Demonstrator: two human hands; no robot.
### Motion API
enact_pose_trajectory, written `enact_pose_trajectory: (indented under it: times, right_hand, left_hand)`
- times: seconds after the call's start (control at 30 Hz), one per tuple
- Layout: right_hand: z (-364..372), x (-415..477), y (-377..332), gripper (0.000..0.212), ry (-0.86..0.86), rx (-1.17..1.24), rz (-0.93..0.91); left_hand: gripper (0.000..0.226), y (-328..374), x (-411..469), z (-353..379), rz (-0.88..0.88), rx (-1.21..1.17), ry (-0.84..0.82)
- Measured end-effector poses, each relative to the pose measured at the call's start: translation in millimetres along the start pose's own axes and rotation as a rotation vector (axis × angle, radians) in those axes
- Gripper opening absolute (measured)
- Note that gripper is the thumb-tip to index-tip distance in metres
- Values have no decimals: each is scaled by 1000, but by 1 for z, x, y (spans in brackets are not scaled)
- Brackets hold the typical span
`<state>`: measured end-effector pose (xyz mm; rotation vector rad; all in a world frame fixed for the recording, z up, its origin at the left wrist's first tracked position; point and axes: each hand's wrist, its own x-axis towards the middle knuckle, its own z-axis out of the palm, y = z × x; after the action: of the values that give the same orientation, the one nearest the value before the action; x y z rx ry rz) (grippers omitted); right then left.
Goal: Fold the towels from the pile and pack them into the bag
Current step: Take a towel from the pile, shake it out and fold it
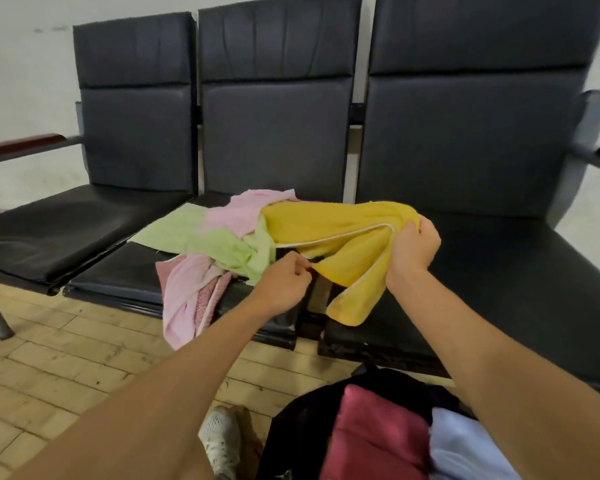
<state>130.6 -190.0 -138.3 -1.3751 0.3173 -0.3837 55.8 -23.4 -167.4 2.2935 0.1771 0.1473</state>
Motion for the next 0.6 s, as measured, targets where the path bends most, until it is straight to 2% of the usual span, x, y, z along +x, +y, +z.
enact_pose_trajectory:
  times: [0.1,0.17,0.27,0.43,0.5,0.6]
  right_hand:
    - [-28,10,-1,30,47,-33,-8]
    - [-47,15,1,25,17,-131,-51]
    - [-77,23,1,32,-33,-299,-157]
    - [-117,43,-11,35,153,-254,-276]
    - [-135,53,-10,30,108,-373,-269]
    - [-154,66,0,24,-70,-622,-202]
  left_hand:
    - [31,13,4,15,-20,-20,6]
    - [35,20,7,25,-40,-40,-15]
    - [43,31,9,45,-21,-22,-44]
    - [58,31,23,69,55,80,12]
    - [52,25,32,75,79,237,-28]
    - [28,18,43,85,91,434,-53]
